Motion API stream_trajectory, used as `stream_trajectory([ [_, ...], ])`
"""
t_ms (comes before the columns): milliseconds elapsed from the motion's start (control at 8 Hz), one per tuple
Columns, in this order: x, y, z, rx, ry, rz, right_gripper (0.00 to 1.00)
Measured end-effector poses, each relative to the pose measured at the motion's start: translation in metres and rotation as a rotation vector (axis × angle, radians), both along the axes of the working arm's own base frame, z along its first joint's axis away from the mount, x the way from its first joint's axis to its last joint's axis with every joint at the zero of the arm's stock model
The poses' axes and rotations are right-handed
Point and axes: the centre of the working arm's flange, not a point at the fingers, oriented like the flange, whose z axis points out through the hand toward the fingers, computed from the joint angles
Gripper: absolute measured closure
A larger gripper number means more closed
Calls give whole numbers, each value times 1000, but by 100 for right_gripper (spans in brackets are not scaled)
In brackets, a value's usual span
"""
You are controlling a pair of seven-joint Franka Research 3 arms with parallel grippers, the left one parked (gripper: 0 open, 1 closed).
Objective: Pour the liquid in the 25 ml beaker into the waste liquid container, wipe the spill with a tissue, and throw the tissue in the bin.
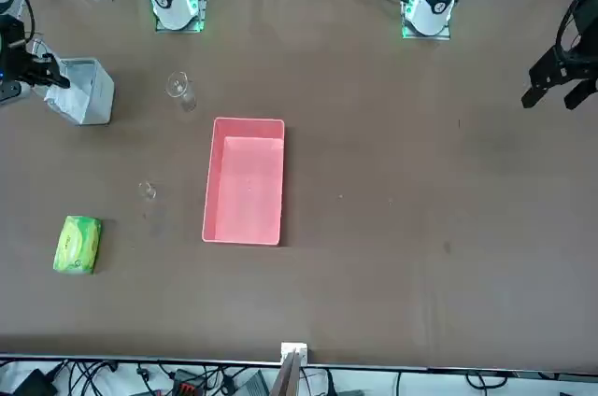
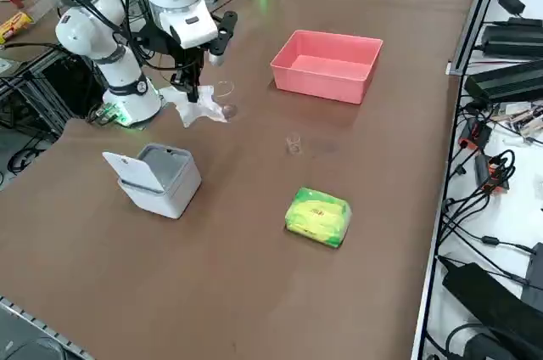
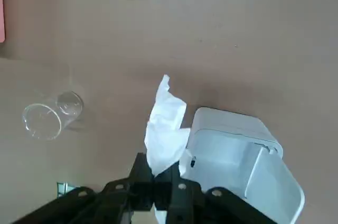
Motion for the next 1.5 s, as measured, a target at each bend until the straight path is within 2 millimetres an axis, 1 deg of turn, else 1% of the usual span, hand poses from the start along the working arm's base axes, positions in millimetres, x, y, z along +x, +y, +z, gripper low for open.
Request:
stream_trajectory([
  [750,2,-1,-1,-35,-8,-11,98],
  [875,0,-2,-4,-35,1,-13,98],
  [1000,-5,-7,-10,-43,23,-21,98],
  [1125,-15,-20,-20,-60,55,-39,98],
  [1375,-45,-57,-44,-75,121,-102,98],
  [1500,-60,-71,-54,-68,147,-137,98],
])
